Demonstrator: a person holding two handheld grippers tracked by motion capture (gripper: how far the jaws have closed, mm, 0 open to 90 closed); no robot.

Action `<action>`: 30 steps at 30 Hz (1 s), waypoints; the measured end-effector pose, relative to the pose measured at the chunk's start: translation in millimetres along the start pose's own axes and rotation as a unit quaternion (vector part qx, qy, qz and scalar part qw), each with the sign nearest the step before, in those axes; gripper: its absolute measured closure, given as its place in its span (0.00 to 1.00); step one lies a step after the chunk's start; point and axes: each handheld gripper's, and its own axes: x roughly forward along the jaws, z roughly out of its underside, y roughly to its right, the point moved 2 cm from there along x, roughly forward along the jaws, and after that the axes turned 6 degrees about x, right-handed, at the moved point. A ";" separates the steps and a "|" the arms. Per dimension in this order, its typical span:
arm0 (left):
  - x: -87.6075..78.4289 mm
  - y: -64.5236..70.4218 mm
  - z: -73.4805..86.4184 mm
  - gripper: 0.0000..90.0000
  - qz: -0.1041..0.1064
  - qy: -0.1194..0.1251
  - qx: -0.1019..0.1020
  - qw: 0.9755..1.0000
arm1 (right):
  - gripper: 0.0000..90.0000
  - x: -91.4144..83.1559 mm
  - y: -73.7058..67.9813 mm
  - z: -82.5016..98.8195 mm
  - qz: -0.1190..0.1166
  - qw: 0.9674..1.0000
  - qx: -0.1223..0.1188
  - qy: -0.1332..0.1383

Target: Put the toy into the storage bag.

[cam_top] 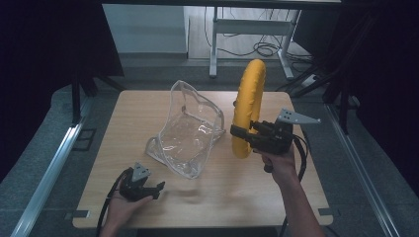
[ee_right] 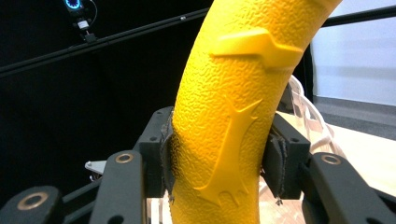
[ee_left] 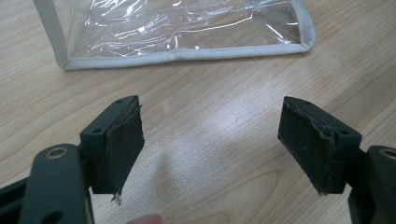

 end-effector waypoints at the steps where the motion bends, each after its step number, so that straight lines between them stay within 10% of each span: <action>1: 0.1 0.0 0.0 0.25 0.000 0.000 0.000 1.000 | 0.56 0.0 0.0 0.0 0.000 1.000 0.000 0.000; 30: 0.9 0.5 0.0 0.25 0.003 -0.001 0.002 1.000 | 0.56 11.7 -9.7 -18.2 -0.006 1.000 -0.001 0.023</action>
